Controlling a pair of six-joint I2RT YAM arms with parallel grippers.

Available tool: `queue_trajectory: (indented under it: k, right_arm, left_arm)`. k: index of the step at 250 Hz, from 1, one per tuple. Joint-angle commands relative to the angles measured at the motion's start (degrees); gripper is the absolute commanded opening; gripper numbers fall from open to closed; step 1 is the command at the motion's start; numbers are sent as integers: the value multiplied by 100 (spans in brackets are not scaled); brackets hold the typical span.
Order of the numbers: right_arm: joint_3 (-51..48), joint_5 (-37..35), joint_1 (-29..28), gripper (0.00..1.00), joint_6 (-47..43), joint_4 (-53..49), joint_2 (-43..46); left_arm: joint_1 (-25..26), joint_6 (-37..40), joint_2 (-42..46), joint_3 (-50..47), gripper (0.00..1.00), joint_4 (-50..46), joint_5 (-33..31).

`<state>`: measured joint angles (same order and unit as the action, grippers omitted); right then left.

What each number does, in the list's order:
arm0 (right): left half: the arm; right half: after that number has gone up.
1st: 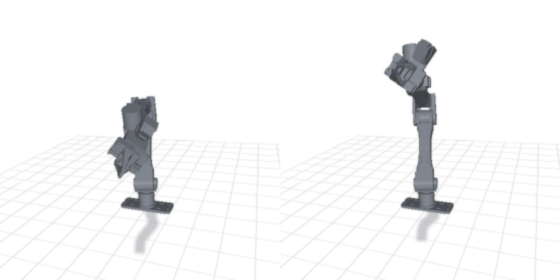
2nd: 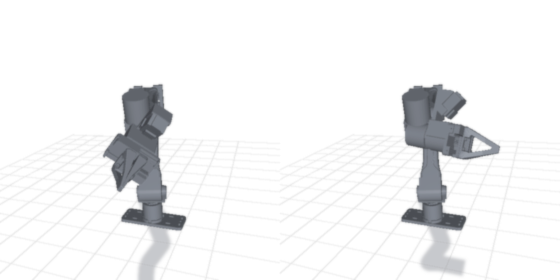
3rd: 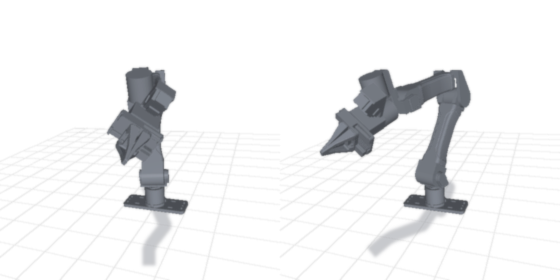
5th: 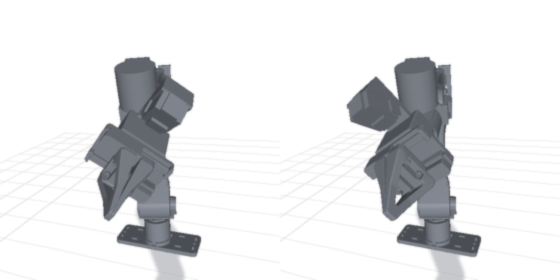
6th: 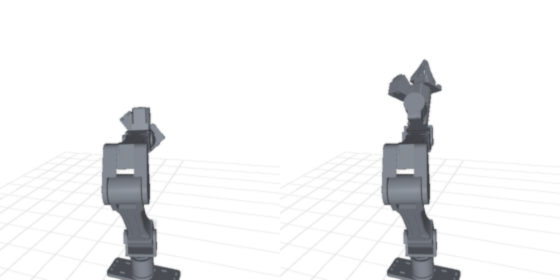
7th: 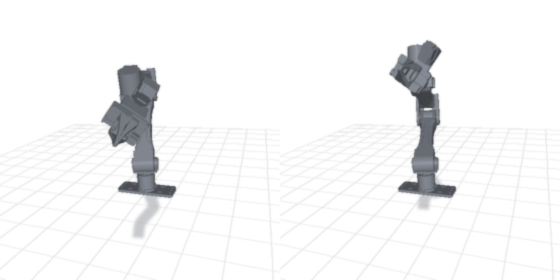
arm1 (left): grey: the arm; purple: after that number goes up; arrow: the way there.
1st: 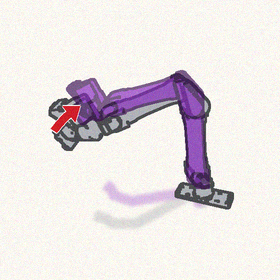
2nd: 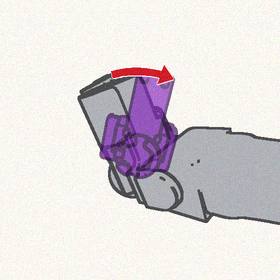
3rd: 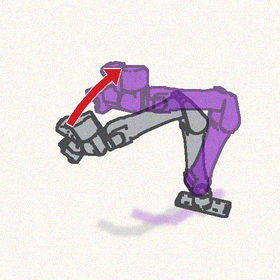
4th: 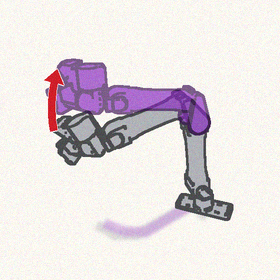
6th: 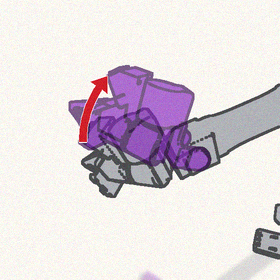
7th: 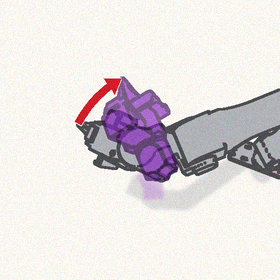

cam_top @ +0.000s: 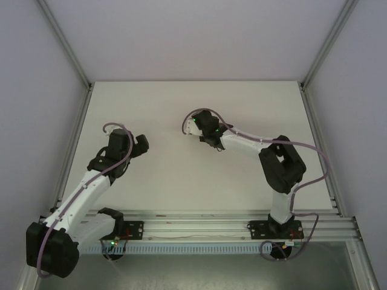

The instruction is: Assemble paper box

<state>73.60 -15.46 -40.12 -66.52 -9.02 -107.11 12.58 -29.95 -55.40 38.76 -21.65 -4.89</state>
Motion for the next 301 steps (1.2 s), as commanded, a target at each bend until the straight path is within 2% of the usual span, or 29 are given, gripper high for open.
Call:
queue_trajectory:
  k: [1,37,79,106,131,185,198,227,245,259,278,301]
  right_arm:
    - [-155,-358,-45,51,-115,557,-22]
    - [-408,-578,-126,51,-58,673,-197]
    - [-1122,-356,-324,55,-280,853,-48]
    - [-1632,-54,-473,66,-344,910,273]
    - [-1911,-74,-596,72,-195,858,623]
    - [-2116,2,-871,93,453,-139,1696]
    - [-2144,171,-866,100,736,-314,2052]
    - [-2405,454,-863,100,1386,-34,2998]
    - [-2519,396,-729,100,2383,317,3587]
    - [-2513,542,-356,100,3466,329,3977]
    - [-2694,979,431,100,4799,299,4454]
    - [-3547,804,1309,100,5676,1092,5032]
  left_arm:
    - [-56,62,128,-138,100,123,18]
    - [-55,41,173,-232,100,228,169]
    - [-57,38,180,-317,100,308,209]
    - [-59,69,172,-332,100,336,255]
    - [-62,82,176,-328,100,363,277]
    - [-61,146,229,-308,100,412,365]
    - [-56,190,248,-282,100,416,349]
    - [-54,312,260,-157,100,427,191]
    - [-61,426,219,-90,100,552,-65]
    - [-54,625,143,-96,100,795,-386]
    - [-71,959,-53,-247,100,1355,-1081]
    - [-223,1436,-337,-528,100,2155,-1679]
